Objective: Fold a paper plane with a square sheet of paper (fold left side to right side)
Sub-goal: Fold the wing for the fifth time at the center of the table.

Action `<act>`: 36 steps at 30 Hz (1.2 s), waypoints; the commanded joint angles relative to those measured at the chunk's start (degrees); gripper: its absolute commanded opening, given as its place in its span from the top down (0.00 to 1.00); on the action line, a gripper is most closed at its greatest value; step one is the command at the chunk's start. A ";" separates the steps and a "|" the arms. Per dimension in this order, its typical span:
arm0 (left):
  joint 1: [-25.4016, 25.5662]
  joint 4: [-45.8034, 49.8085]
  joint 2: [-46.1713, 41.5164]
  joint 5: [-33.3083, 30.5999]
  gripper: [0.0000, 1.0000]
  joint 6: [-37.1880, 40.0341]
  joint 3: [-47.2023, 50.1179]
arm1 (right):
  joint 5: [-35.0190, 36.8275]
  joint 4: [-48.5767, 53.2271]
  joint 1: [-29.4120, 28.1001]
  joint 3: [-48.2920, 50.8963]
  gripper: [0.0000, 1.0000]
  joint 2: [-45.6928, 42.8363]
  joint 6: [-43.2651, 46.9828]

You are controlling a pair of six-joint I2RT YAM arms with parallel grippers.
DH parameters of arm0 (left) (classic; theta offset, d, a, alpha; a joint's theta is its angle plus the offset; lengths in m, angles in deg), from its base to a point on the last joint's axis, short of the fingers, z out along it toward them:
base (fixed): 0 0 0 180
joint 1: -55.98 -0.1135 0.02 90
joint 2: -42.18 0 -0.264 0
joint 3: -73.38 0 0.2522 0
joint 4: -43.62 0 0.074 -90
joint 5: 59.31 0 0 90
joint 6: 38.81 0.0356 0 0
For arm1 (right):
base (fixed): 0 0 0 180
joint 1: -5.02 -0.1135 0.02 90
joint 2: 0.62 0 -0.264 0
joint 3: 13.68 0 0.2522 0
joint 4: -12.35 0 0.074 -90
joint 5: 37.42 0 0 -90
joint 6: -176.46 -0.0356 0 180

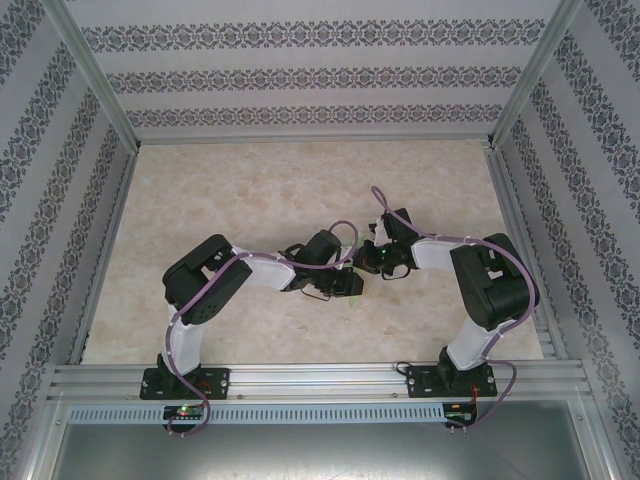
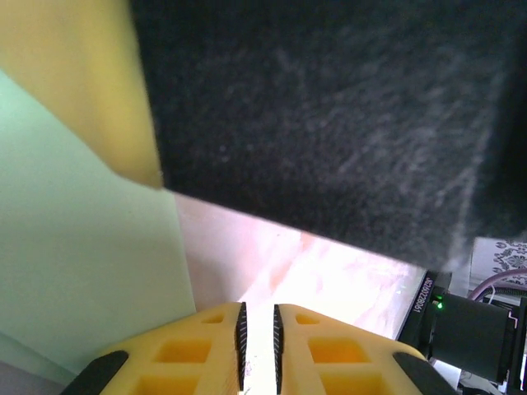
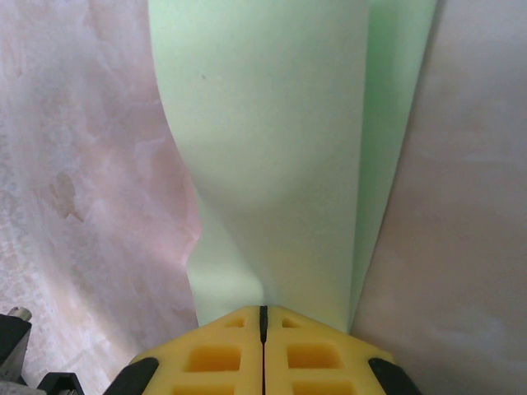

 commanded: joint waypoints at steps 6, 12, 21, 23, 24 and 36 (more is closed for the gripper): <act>0.78 5.44 2.57 -1.24 0.81 0.09 -2.34 | 1.22 2.35 2.90 -0.97 0.93 1.21 3.06; 0.78 5.92 2.66 -1.34 0.81 0.00 -2.46 | 1.20 2.59 5.01 -4.15 0.93 3.18 4.05; 0.78 6.28 2.83 -1.33 0.81 -0.08 -2.67 | 0.94 3.05 7.74 -8.86 0.93 6.61 4.59; 0.78 6.21 2.92 -1.28 0.81 -0.08 -2.65 | 0.94 3.40 8.18 -9.62 0.93 6.91 4.86; 0.70 6.19 2.97 -1.26 0.81 -0.09 -2.71 | 0.79 3.72 8.43 -9.96 0.93 7.18 4.97; 0.70 4.76 1.55 -1.22 0.81 0.28 -1.52 | 0.83 4.93 9.61 -10.53 0.93 9.86 6.61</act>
